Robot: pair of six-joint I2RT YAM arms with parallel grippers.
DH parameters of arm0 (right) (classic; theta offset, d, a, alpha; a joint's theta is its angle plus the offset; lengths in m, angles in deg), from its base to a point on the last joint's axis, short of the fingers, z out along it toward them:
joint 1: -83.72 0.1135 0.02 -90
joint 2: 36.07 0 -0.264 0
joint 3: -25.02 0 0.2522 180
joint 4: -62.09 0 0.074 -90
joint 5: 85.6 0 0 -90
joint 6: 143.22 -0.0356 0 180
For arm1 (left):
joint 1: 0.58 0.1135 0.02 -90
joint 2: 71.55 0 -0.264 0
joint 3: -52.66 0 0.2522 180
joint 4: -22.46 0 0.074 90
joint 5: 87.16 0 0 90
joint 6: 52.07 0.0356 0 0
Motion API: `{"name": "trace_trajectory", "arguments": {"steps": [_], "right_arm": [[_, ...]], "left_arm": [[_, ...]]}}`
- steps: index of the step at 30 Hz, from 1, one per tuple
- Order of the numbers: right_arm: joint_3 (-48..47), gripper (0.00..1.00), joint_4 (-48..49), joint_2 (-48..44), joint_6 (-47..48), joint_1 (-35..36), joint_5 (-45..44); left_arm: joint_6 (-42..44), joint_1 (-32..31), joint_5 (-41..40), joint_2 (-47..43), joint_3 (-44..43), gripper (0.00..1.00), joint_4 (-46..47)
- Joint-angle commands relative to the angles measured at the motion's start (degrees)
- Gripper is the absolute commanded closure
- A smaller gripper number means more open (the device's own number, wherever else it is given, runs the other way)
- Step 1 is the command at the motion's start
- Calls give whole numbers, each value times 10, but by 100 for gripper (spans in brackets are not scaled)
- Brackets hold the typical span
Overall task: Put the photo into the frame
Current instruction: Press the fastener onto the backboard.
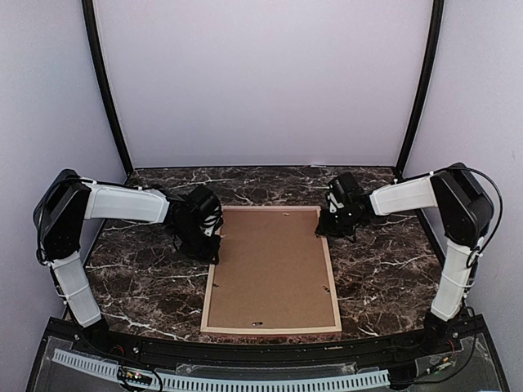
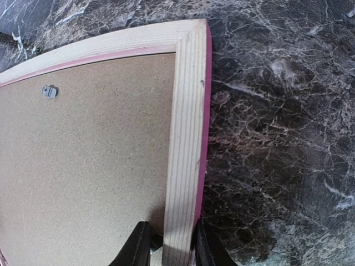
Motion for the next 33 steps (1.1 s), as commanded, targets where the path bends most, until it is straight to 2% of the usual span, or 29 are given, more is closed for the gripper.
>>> {"name": "trace_trajectory", "arguments": {"steps": [1,17,33], "right_arm": [[13,74,22,40,3,-9,24],[14,77,-26,56,53,-11,0],[-16,78,-73,48,147,-31,56]], "left_arm": [[28,-6,17,5,4,79,-4],[27,-6,17,0,11,79,-4],[19,-6,19,0,13,79,-2]]}}
